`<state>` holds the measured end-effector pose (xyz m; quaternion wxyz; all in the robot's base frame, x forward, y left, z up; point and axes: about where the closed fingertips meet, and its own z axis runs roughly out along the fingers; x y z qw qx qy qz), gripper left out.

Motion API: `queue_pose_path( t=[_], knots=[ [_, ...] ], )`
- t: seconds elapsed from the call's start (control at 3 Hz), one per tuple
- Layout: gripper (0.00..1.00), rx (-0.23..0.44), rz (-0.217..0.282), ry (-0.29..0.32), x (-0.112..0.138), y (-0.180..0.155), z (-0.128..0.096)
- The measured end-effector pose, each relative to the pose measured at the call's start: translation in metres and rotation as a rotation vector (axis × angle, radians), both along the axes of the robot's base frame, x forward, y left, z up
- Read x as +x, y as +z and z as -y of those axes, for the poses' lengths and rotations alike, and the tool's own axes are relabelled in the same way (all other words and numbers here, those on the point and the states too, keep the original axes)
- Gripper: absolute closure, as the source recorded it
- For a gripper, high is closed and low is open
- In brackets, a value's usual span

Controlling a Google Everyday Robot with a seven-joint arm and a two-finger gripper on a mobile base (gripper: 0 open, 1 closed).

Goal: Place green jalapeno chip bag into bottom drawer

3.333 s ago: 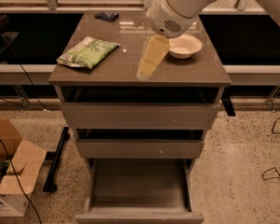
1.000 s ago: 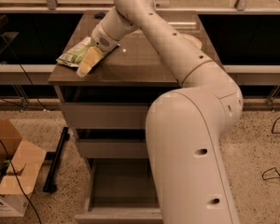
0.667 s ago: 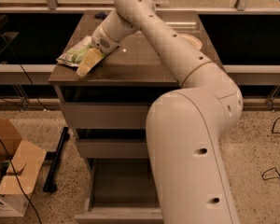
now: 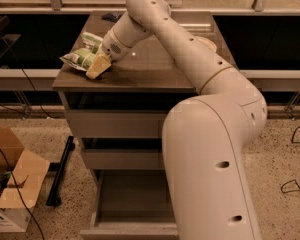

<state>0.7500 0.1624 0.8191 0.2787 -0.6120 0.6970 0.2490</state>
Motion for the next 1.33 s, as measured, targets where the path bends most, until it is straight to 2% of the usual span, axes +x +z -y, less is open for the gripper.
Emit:
queue_pose_path(
  t=[0.33, 0.67, 1.0, 1.33],
  knots=[
    [0.96, 0.000, 0.003, -0.001, 0.000, 0.002, 0.001],
    [1.00, 0.000, 0.003, -0.001, 0.000, 0.005, 0.001],
    [1.00, 0.000, 0.003, -0.001, 0.000, 0.005, 0.001],
    [1.00, 0.008, 0.067, -0.015, -0.013, 0.033, 0.020]
  ],
)
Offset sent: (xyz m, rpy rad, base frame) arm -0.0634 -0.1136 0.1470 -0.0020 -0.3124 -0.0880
